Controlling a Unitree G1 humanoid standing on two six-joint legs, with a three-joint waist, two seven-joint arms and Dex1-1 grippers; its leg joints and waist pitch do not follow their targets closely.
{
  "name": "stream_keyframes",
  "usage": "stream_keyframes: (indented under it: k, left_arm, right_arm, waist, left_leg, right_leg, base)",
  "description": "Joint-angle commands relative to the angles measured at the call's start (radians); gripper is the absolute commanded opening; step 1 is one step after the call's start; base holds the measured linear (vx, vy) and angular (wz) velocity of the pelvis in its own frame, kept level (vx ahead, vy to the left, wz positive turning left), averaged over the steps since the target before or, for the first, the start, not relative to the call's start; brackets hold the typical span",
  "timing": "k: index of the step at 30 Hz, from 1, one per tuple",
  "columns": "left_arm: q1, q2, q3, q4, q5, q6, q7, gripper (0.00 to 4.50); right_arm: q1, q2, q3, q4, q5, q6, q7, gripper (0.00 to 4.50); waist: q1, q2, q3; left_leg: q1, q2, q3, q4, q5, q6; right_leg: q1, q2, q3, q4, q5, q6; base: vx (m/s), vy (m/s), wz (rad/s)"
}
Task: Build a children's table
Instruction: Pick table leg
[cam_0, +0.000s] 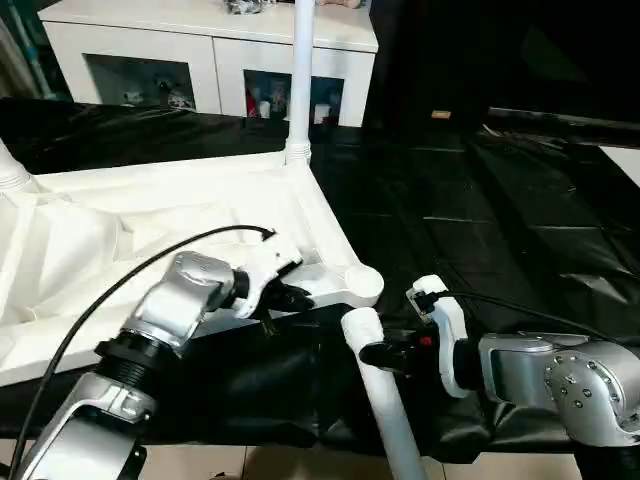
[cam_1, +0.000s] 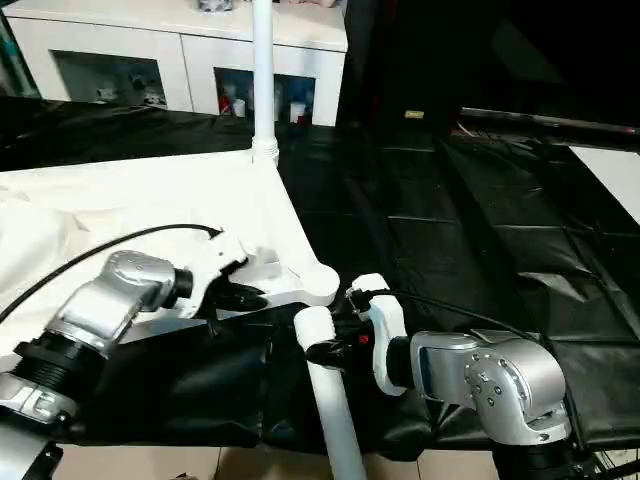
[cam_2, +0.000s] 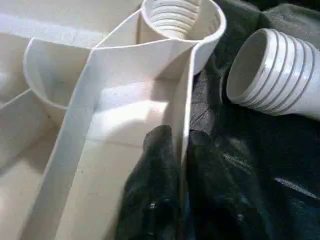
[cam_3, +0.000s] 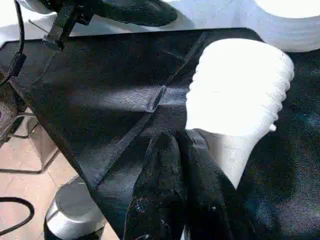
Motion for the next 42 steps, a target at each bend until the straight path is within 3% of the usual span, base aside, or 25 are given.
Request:
stream_keyframes:
  k: [1,2,5,11,15,22,30,39,42]
  left_arm:
    - [-0.041,0.019,0.024,-0.064,-0.029,0.039,-0.024,0.77]
    - [-0.041,0.019,0.024,-0.064,-0.029,0.039,-0.024,1.02]
    - [-0.048,0.027,0.031,-0.082,-0.047,0.062,-0.042,1.20]
    - [-0.055,0.053,0.039,-0.145,-0.102,0.111,-0.090,1.60]
    - [-0.026,0.057,0.035,-0.239,-0.166,0.190,-0.134,1.98]
    - [0.025,0.056,-0.009,-0.310,-0.171,0.220,-0.122,2.49]
    - [0.050,0.041,-0.005,-0.375,-0.217,0.280,-0.095,3.18]
    - [0.063,0.032,-0.020,-0.382,-0.214,0.274,-0.049,3.76]
    - [0.060,0.033,-0.017,-0.381,-0.216,0.274,-0.038,3.98]
  right_arm:
    - [0.013,-0.020,0.019,0.037,-0.053,0.011,-0.026,0.00]
    - [0.013,-0.020,0.019,0.037,-0.053,0.011,-0.026,0.00]
    - [0.012,-0.024,0.021,0.040,-0.055,0.007,-0.023,0.00]
    - [0.008,-0.029,0.022,0.048,-0.057,-0.004,-0.023,0.00]
    - [0.009,-0.030,0.022,0.053,-0.067,-0.014,-0.020,0.00]
    - [0.006,-0.030,0.016,0.069,-0.084,-0.037,-0.028,0.00]
    - [-0.002,-0.038,0.011,0.083,-0.096,-0.055,-0.023,0.00]
    - [-0.026,-0.044,-0.016,0.140,-0.137,-0.109,-0.035,0.00]
    - [-0.036,-0.054,-0.024,0.163,-0.146,-0.126,-0.033,0.00]
  waist:
    - [0.009,0.013,-0.059]
    - [0.011,0.014,-0.058]
    - [0.014,0.014,-0.056]
    - [0.020,0.018,-0.051]
    - [0.025,0.019,-0.052]
    - [0.023,0.019,-0.051]
    - [0.022,0.019,-0.050]
    - [0.020,0.017,-0.049]
    - [0.021,0.016,-0.053]
  left_leg:
    - [-0.004,-0.008,0.006,-0.064,-0.243,-0.033]
    - [-0.004,-0.009,0.006,-0.065,-0.249,-0.035]
    - [0.000,-0.008,0.006,-0.066,-0.272,-0.037]
    - [0.010,-0.010,0.002,-0.070,-0.335,-0.042]
    - [0.009,-0.007,0.001,-0.072,-0.329,-0.046]
    - [0.006,-0.009,0.000,-0.074,-0.335,-0.043]
    - [0.007,-0.009,-0.001,-0.074,-0.344,-0.041]
    - [0.006,-0.013,0.000,-0.072,-0.350,-0.036]
    - [0.006,-0.012,0.001,-0.072,-0.332,-0.037]
  right_leg:
    - [0.065,-0.036,0.032,-0.077,-0.331,-0.085]
    - [0.063,-0.036,0.032,-0.078,-0.338,-0.087]
    - [0.061,-0.036,0.031,-0.081,-0.364,-0.081]
    - [0.057,-0.040,0.027,-0.096,-0.484,-0.041]
    - [0.057,-0.039,0.027,-0.093,-0.459,-0.050]
    - [0.058,-0.037,0.026,-0.097,-0.472,-0.033]
    - [0.058,-0.036,0.024,-0.100,-0.484,-0.029]
    - [0.054,-0.033,0.020,-0.109,-0.528,-0.002]
    - [0.056,-0.033,0.022,-0.104,-0.486,-0.010]
  base:
    - [0.000,0.000,0.00]
    - [0.000,0.000,0.00]
    - [0.000,0.000,0.00]
    - [0.000,0.000,0.00]
    - [0.000,0.000,0.00]
    - [0.000,0.000,0.00]
    - [0.000,0.000,0.00]
    - [0.000,0.000,0.00]
    - [0.000,0.000,0.00]
